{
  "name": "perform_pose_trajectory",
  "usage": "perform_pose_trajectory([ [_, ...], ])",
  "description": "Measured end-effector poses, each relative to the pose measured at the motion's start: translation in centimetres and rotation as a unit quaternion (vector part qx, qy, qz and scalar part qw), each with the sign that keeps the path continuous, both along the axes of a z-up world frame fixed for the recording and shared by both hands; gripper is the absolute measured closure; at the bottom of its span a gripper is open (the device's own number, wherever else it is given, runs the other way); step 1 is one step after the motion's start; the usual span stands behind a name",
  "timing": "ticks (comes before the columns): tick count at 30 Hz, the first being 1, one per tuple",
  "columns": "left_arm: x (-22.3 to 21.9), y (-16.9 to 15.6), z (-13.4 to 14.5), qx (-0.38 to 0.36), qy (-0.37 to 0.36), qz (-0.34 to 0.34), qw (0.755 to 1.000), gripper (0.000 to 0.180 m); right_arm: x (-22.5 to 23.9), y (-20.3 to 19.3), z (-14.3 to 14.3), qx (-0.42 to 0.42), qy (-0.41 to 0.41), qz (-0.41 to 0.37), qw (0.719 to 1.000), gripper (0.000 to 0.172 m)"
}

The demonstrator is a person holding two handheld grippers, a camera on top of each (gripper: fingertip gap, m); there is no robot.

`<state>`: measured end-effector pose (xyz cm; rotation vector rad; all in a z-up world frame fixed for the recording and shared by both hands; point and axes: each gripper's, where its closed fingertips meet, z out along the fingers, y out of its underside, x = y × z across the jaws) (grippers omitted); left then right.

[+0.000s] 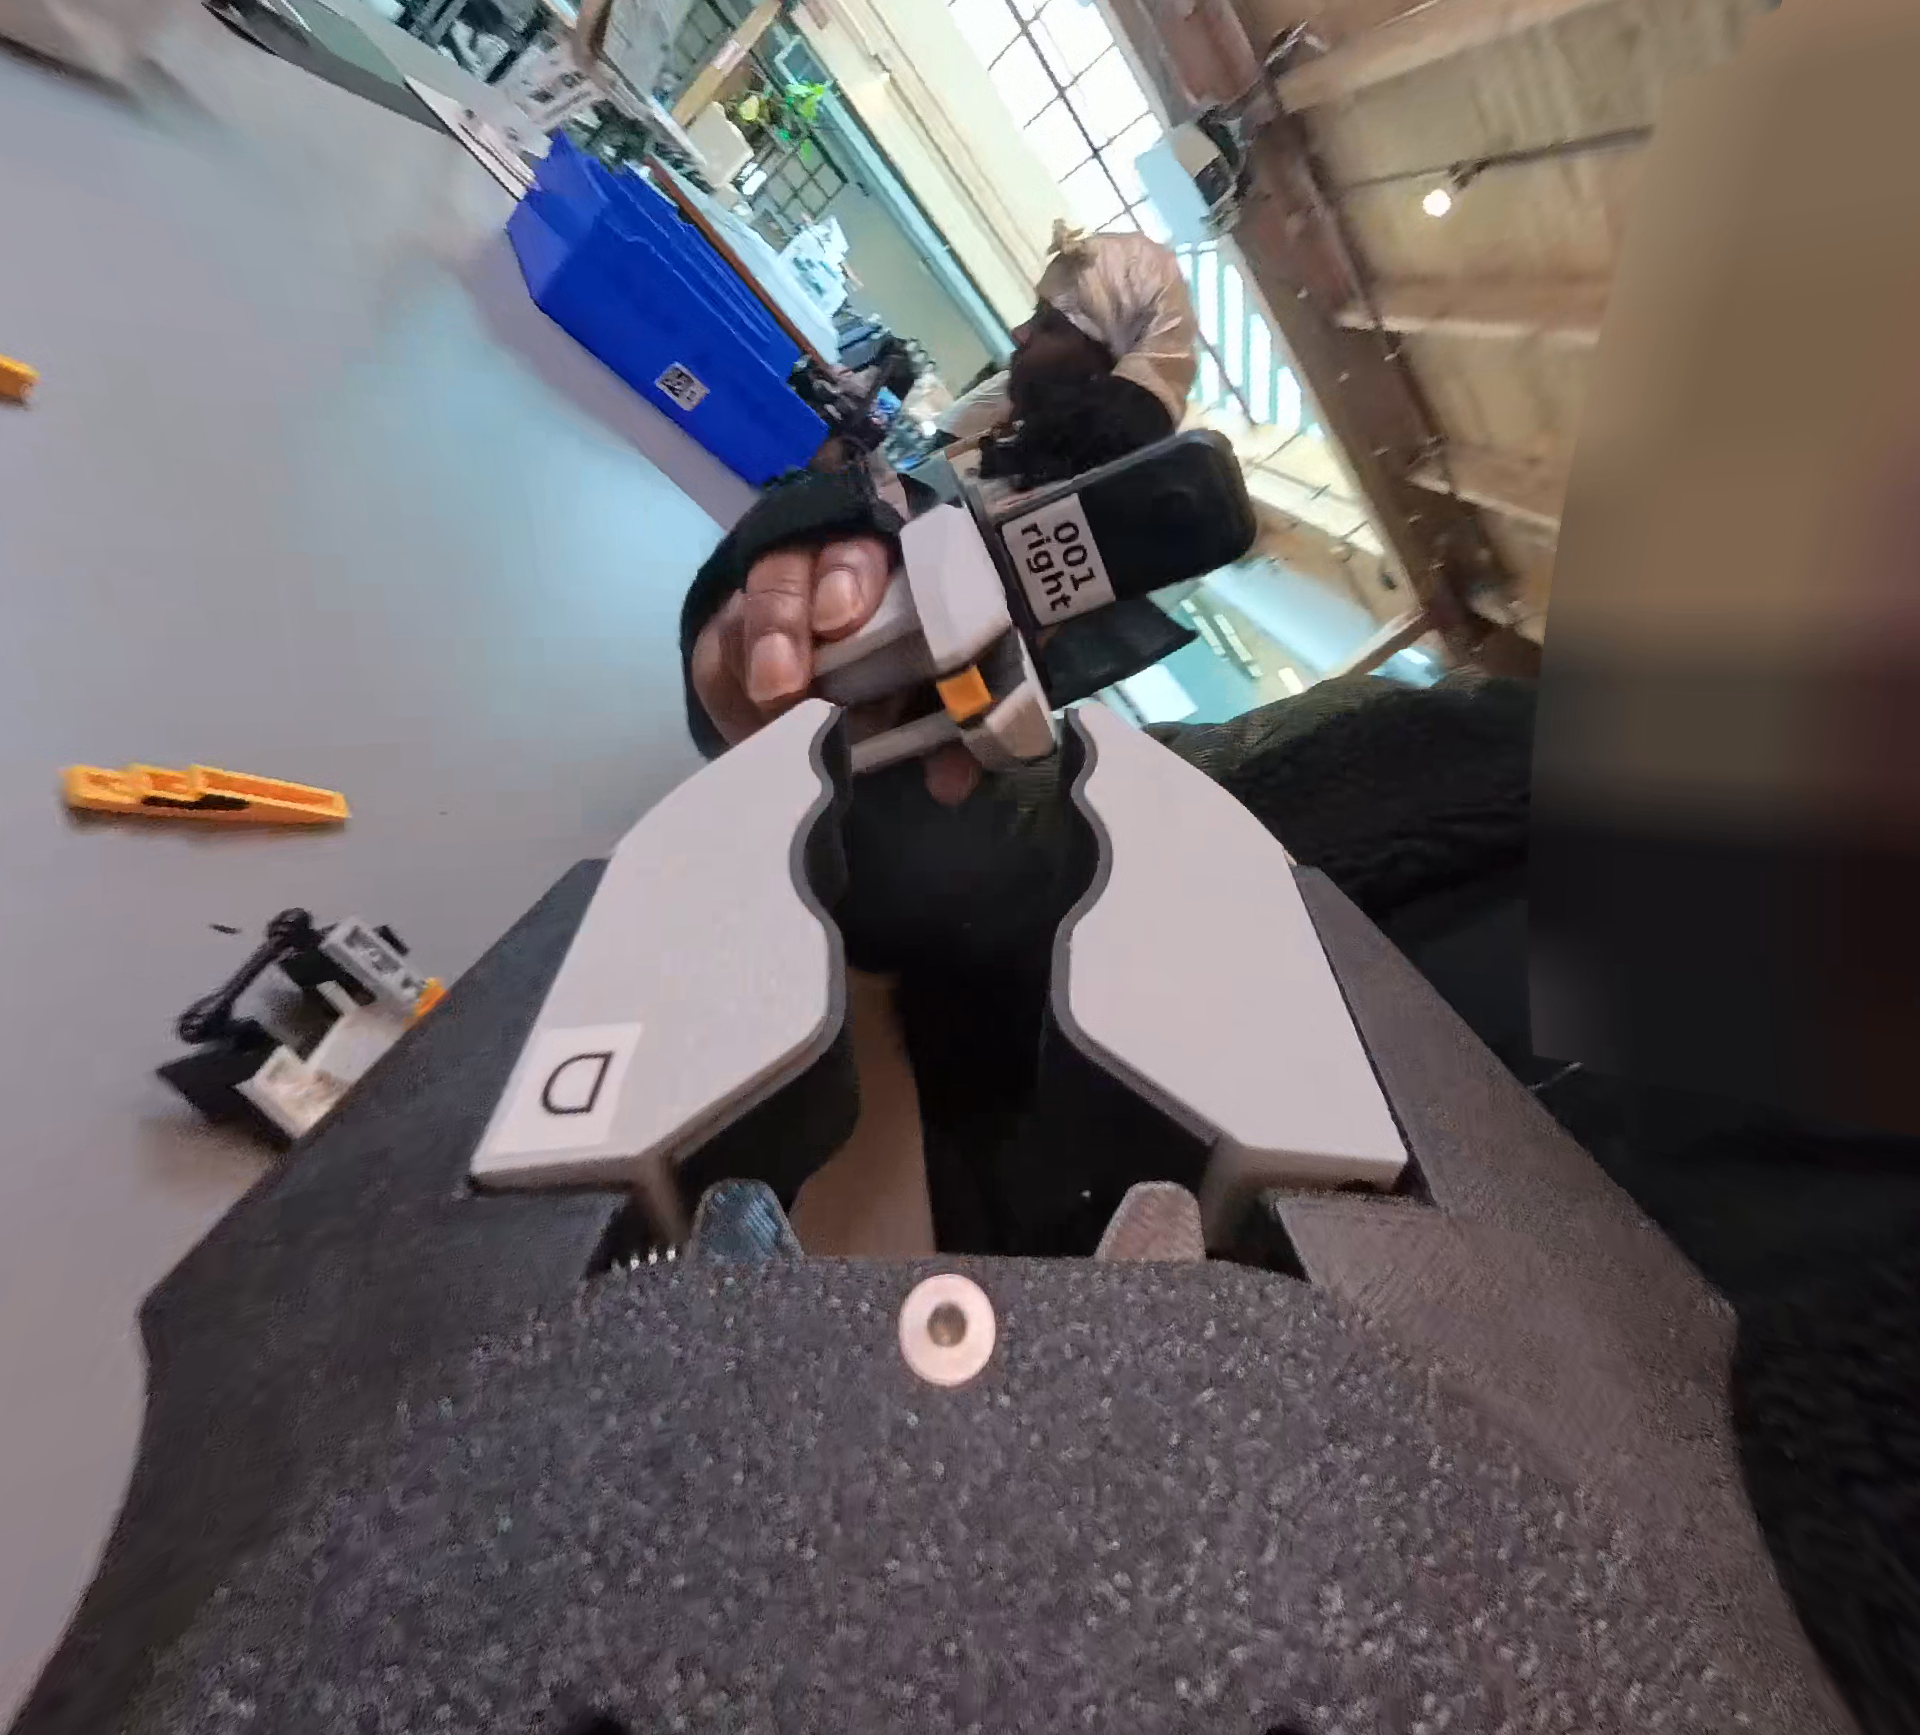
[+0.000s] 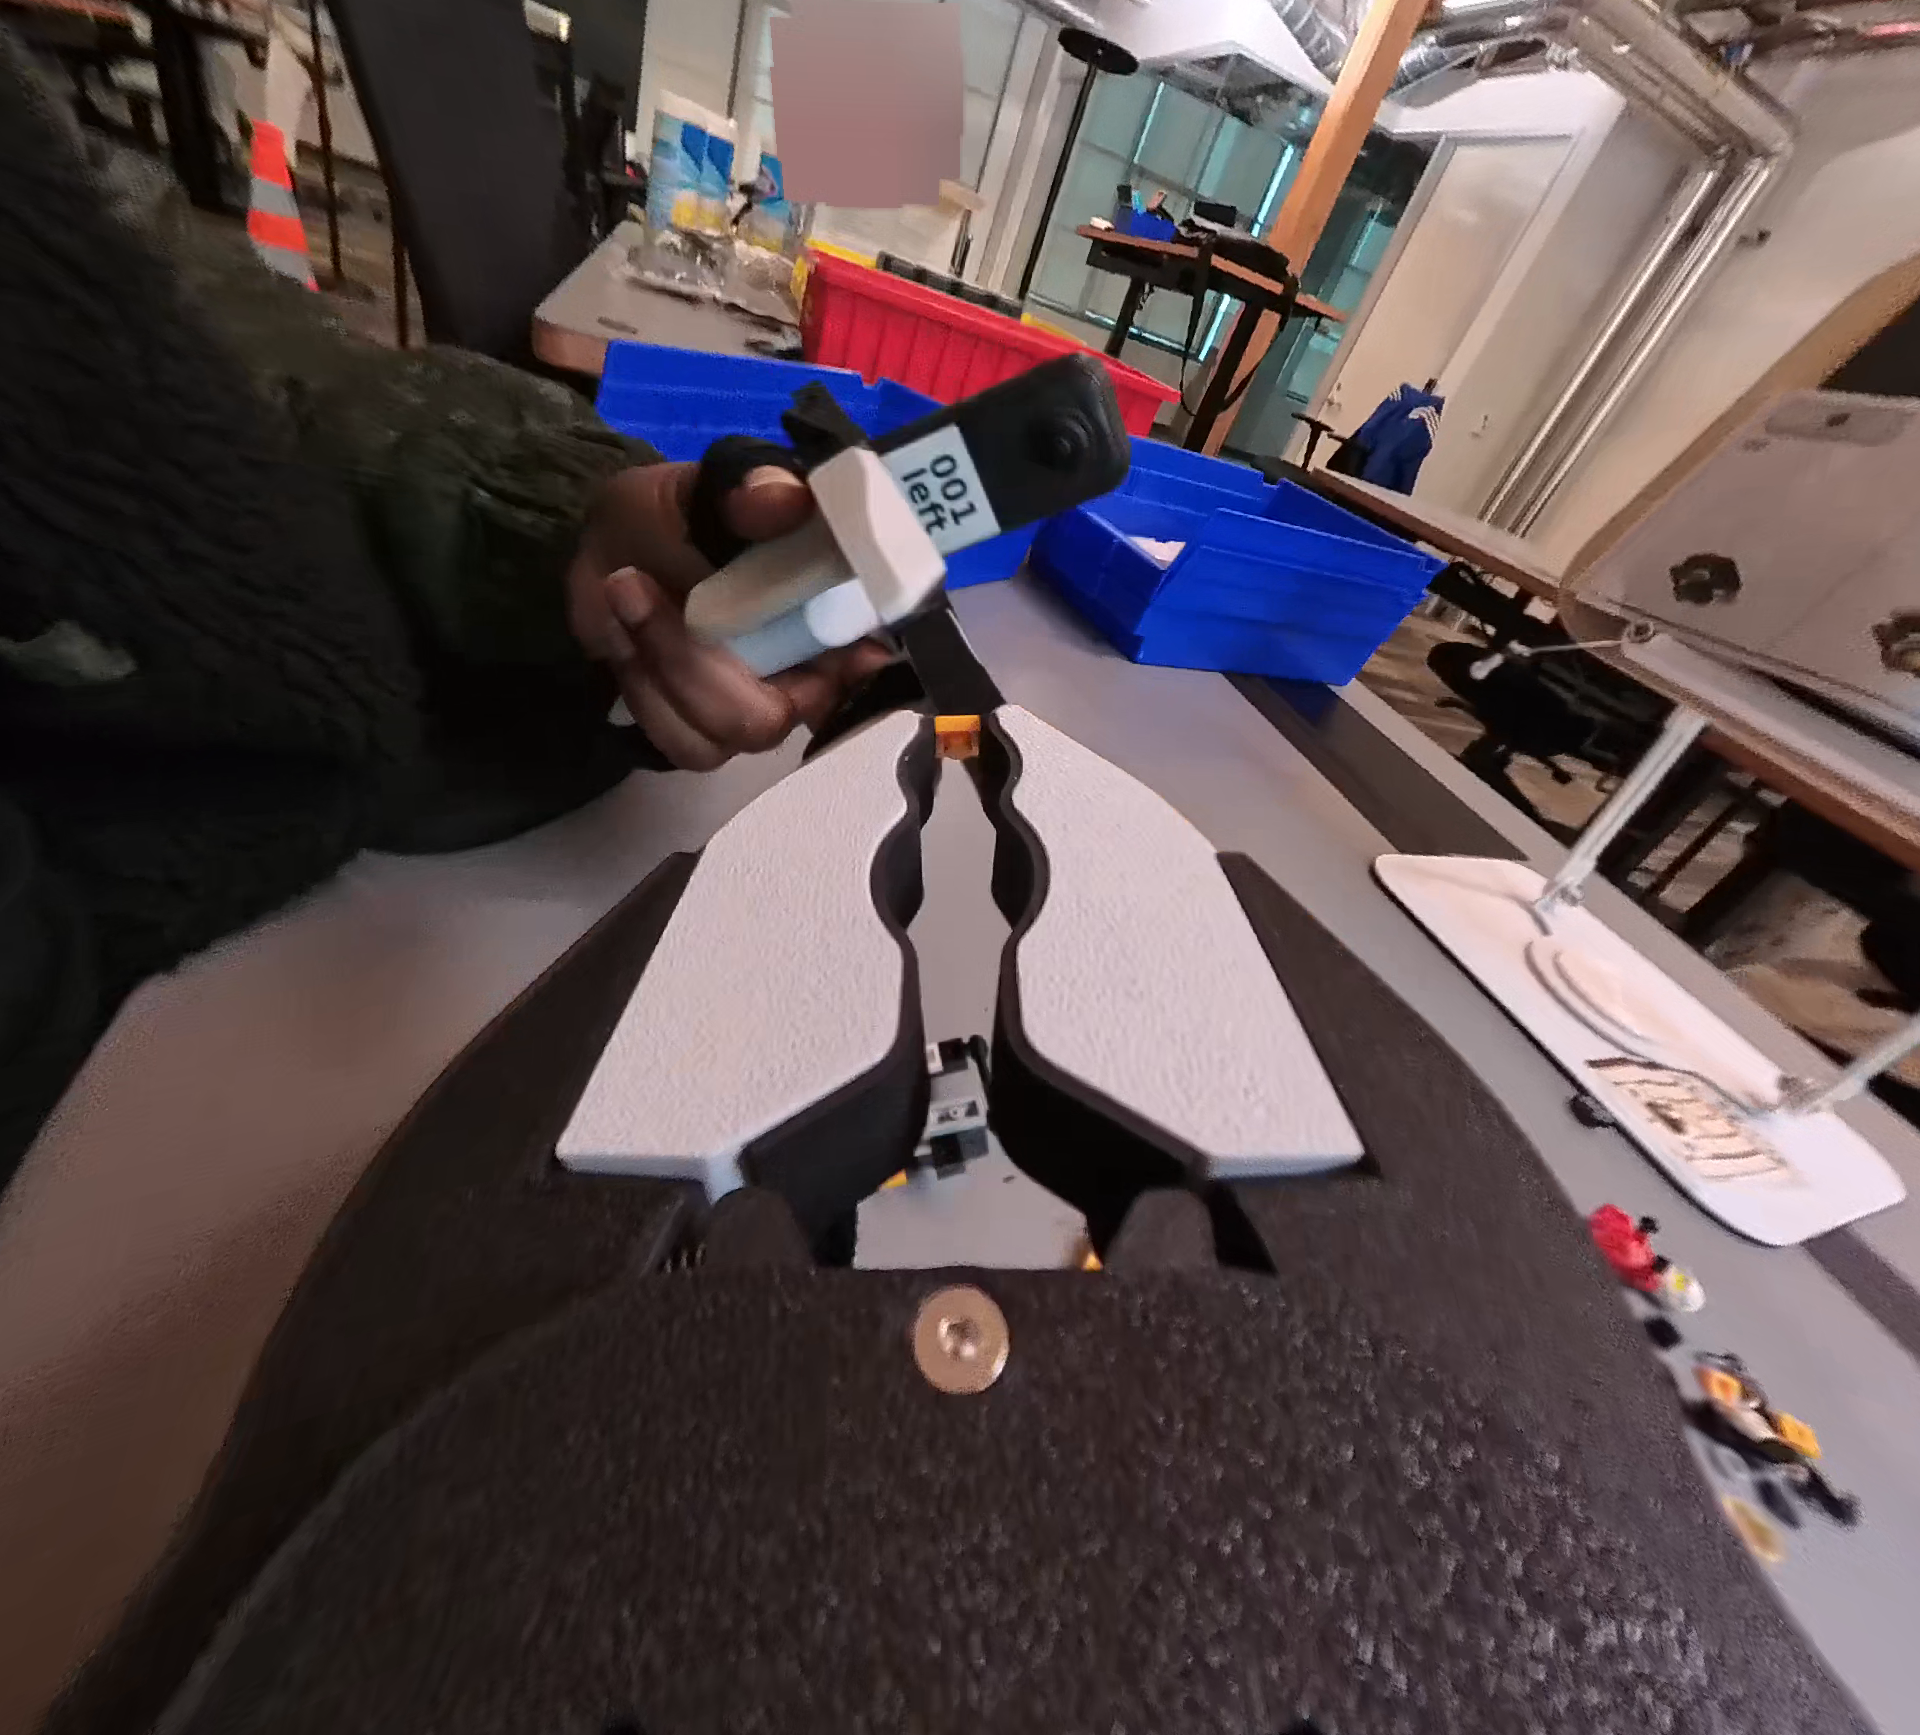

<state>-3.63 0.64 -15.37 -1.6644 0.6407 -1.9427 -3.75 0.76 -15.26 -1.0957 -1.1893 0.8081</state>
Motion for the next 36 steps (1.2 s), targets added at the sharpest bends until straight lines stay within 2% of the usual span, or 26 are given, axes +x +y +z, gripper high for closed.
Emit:
perform_pose_trajectory([
  [2, 0.3, -0.3, 0.0, -0.021, -0.020, -0.022, 0.999, 0.149, -0.3, -0.4, -0.6, 0.026, -0.024, 0.001, 0.999, 0.164],
  [6, 0.6, -1.1, -0.8, -0.021, -0.011, -0.050, 0.998, 0.157, -0.9, -0.7, -1.8, 0.062, -0.059, -0.004, 0.996, 0.164],
  [12, 0.5, -1.0, -1.6, -0.022, -0.001, -0.051, 0.998, 0.171, -1.1, -1.0, -2.1, 0.104, -0.078, -0.014, 0.991, 0.164],
  [15, 0.2, -0.9, -1.6, -0.019, 0.002, -0.047, 0.999, 0.172, -1.1, -0.9, -2.0, 0.111, -0.080, -0.022, 0.990, 0.163],
  [18, -0.3, -0.7, -1.6, -0.007, 0.013, -0.033, 0.999, 0.174, -1.0, -0.7, -1.9, 0.111, -0.077, -0.028, 0.990, 0.164],
  [20, -0.8, -0.3, -1.7, 0.026, 0.033, -0.013, 0.999, 0.174, -0.9, -0.5, -1.8, 0.110, -0.074, -0.035, 0.990, 0.165],
  [23, -2.6, 1.8, -1.7, 0.100, 0.088, 0.067, 0.989, 0.174, -0.7, 0.0, -1.5, 0.100, -0.067, -0.047, 0.992, 0.164],
  [26, -6.4, 5.3, -1.6, 0.184, 0.172, 0.187, 0.950, 0.174, -0.3, 0.8, -1.5, 0.083, -0.063, -0.062, 0.993, 0.163],
  [28, -9.5, 7.3, -1.9, 0.234, 0.247, 0.257, 0.904, 0.173, -0.2, 1.3, -1.6, 0.074, -0.064, -0.075, 0.992, 0.163],
  [31, -14.1, 9.6, -2.7, 0.272, 0.351, 0.339, 0.829, 0.173, -0.2, 1.8, -1.9, 0.063, -0.068, -0.082, 0.992, 0.163],
  [34, -17.4, 11.5, -4.9, 0.277, 0.439, 0.366, 0.772, 0.173, -0.2, 2.1, -2.2, 0.057, -0.072, -0.089, 0.992, 0.163],
  [36, -18.2, 12.4, -7.1, 0.262, 0.474, 0.357, 0.761, 0.173, -0.1, 2.4, -2.3, 0.054, -0.076, -0.096, 0.991, 0.164],
])
